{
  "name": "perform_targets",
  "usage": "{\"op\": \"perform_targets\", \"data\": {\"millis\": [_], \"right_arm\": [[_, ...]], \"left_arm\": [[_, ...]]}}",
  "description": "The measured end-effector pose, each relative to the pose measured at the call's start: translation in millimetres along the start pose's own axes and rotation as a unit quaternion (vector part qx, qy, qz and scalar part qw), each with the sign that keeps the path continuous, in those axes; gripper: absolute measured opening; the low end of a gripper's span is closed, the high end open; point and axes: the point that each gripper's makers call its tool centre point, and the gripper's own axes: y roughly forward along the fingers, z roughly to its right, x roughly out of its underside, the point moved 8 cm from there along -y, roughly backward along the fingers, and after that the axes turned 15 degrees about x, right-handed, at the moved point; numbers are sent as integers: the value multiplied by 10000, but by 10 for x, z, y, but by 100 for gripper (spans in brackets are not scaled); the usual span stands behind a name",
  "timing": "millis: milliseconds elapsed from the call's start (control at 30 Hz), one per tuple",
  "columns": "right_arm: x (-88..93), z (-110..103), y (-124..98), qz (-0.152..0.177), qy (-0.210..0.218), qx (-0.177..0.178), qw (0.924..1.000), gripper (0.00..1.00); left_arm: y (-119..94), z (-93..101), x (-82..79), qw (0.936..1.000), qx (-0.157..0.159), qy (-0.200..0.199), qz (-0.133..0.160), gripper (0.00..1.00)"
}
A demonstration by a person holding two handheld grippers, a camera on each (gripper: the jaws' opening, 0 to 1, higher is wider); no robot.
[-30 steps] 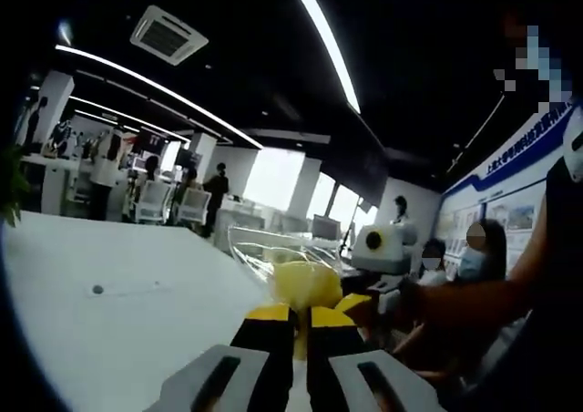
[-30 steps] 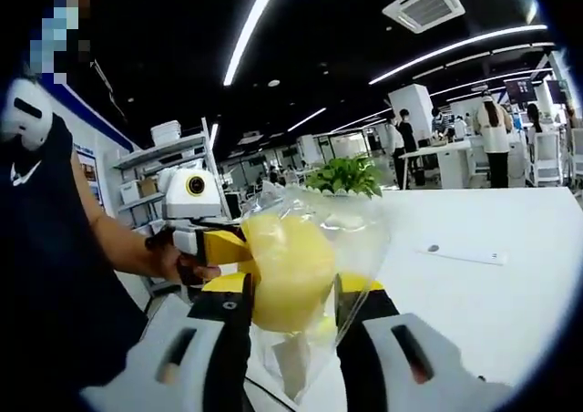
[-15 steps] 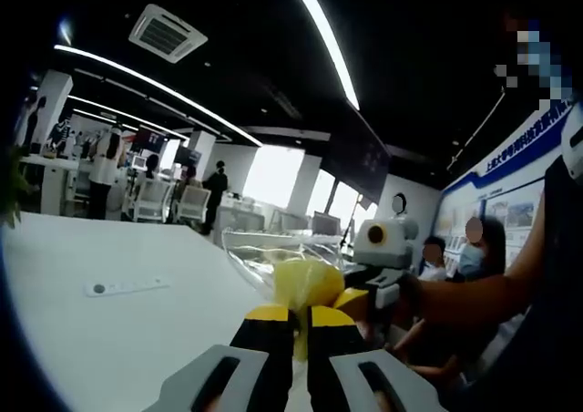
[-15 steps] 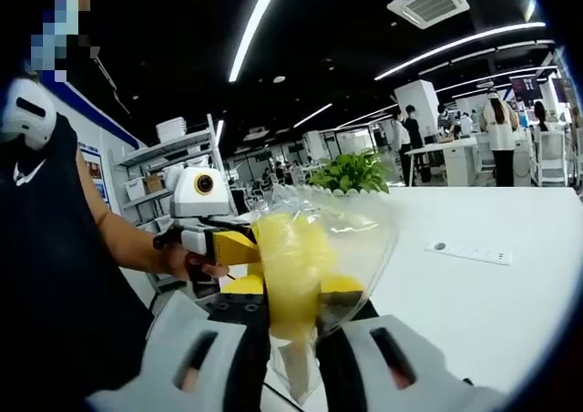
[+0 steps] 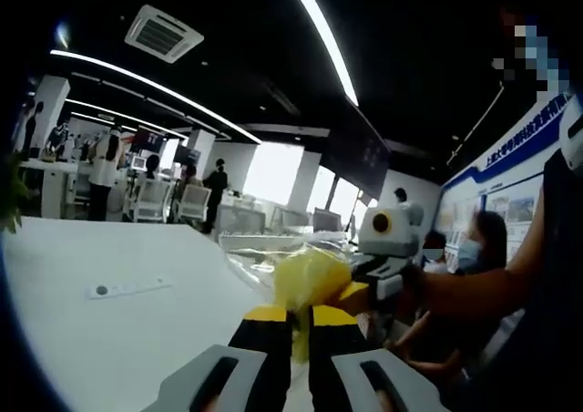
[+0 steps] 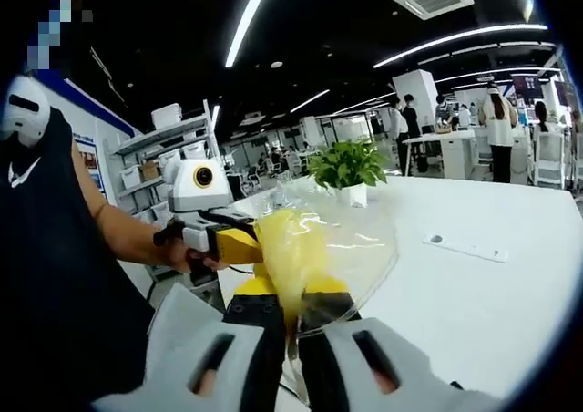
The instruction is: Compare the silicone blocks by pressing each to a similar depth, holding the contact briefly, and releasing to observe deformation and rebound differences across the visible hardness samples.
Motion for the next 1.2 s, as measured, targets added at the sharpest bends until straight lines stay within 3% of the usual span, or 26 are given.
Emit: {"op": "perform_targets", "data": {"millis": [433, 833, 1200], "right_arm": [[47, 31, 8, -83, 151, -118, 9998, 0], [70, 66, 12, -95, 157, -7, 9998, 0], [151, 18, 50, -183, 115, -83, 9997, 0]], "left_arm": [[8, -16, 21, 9999, -16, 21, -116, 4], [39, -56, 32, 9997, 3, 37, -227, 4], [-17, -46, 83, 9987, 44, 42, -503, 3]]}}
